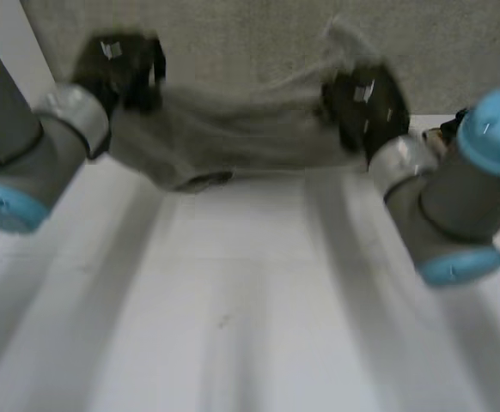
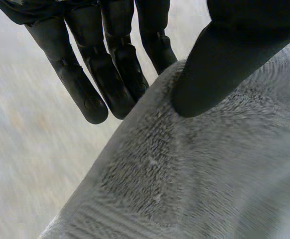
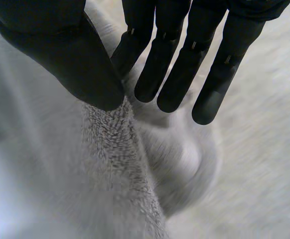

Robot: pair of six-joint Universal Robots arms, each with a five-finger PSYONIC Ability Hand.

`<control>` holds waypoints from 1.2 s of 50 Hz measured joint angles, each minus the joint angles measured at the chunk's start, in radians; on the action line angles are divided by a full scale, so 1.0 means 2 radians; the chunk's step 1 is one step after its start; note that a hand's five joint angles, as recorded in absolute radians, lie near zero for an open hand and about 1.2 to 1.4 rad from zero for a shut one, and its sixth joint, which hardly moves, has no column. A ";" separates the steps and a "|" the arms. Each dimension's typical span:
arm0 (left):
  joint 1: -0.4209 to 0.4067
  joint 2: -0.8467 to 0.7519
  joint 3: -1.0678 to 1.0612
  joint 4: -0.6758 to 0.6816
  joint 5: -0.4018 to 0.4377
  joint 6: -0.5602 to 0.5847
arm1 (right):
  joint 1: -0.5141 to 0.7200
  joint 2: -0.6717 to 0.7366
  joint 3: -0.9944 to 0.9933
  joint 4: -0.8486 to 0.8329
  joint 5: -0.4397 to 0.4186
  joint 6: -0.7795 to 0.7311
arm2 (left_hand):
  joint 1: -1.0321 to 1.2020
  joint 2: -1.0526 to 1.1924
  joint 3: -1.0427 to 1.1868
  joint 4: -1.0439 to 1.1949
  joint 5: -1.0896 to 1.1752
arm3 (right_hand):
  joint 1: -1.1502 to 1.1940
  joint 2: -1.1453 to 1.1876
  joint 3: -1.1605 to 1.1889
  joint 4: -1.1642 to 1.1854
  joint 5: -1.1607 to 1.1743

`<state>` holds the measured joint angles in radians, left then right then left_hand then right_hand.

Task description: Fold the laundry.

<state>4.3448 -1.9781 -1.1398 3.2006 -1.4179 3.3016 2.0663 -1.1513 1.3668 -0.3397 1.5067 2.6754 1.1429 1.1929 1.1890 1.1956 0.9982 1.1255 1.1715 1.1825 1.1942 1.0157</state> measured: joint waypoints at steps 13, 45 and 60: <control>0.009 -0.015 -0.201 0.017 0.072 0.073 | -0.008 0.012 0.078 0.136 -0.061 -0.052 | 0.000 0.001 0.002 0.002 0.000 | -0.349 -0.369 -0.376 -0.390 -0.399; -0.008 0.213 -0.337 -0.080 0.095 0.167 | 0.028 0.334 -0.406 0.386 -0.141 -0.276 | 0.000 0.001 0.002 0.002 0.000 | -0.292 -0.314 -0.321 -0.327 -0.321; 0.031 0.190 -0.303 -0.047 0.093 0.164 | 0.006 0.262 -0.459 0.196 -0.009 -0.140 | 0.000 0.001 0.002 0.002 0.000 | -0.005 -0.001 -0.002 -0.001 -0.021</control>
<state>4.4070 -1.5981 -1.7455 3.1068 -1.2311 3.6288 2.0786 -0.6278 0.4496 0.0527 1.4893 2.3954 1.1429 1.1953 1.1923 1.1993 0.9987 1.1152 1.1703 1.1787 1.1927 0.9737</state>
